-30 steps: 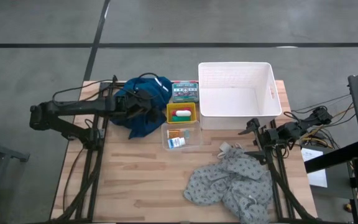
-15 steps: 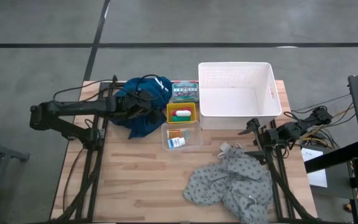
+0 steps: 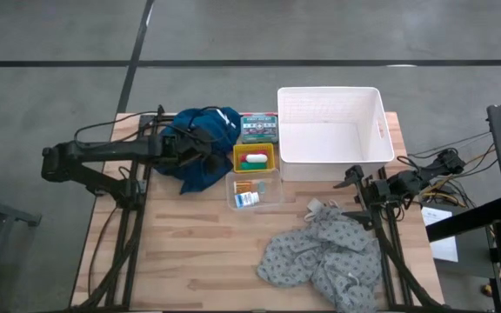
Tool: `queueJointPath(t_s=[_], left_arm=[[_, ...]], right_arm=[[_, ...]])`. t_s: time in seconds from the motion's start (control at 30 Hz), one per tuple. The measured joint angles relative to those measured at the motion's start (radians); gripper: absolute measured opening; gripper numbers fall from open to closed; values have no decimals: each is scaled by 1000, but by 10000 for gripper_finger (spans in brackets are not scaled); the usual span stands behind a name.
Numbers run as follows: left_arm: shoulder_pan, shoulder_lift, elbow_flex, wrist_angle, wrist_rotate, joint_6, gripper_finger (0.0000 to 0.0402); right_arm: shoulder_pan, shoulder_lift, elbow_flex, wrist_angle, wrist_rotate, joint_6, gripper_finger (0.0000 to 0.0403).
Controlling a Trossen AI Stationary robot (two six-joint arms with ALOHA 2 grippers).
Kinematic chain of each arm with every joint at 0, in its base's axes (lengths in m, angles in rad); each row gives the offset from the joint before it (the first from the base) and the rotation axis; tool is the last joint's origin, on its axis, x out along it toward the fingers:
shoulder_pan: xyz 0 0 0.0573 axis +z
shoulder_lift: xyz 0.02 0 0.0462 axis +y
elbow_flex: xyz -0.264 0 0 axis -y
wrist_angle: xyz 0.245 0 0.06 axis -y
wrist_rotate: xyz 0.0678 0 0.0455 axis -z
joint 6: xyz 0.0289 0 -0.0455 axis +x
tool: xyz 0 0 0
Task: Pick & Place Medicine items
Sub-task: Put the blue patient gown into the white bin
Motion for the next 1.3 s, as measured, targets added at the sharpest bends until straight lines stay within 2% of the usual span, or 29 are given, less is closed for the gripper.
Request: queueJointPath(t_s=[0.07, 0.33, 0.43, 0.57, 0.77, 0.93, 1.17, 1.3], left_arm=[[0, 0, 0, -17, -29, -3, 348], [0, -1, 2, -29, -34, -1, 348], [0, -2, 2, -45, -38, 8, 360], [0, -2, 2, -65, -38, 1, 394], [0, -2, 1, -70, -54, 3, 396], [3, -8, 1, -135, -107, 30, 397], [68, -15, 1, -151, -105, 50, 399], [118, -15, 1, -139, -58, 80, 399]], right_arm=[[0, 0, 0, 0, 0, 0, 380], [0, 0, 0, 0, 0, 0, 380], [0, 0, 0, 0, 0, 0, 380], [0, 0, 0, 0, 0, 0, 380], [0, 0, 0, 0, 0, 0, 380], [0, 0, 0, 0, 0, 0, 380], [0, 0, 0, 0, 0, 0, 380], [0, 0, 0, 0, 0, 0, 380]])
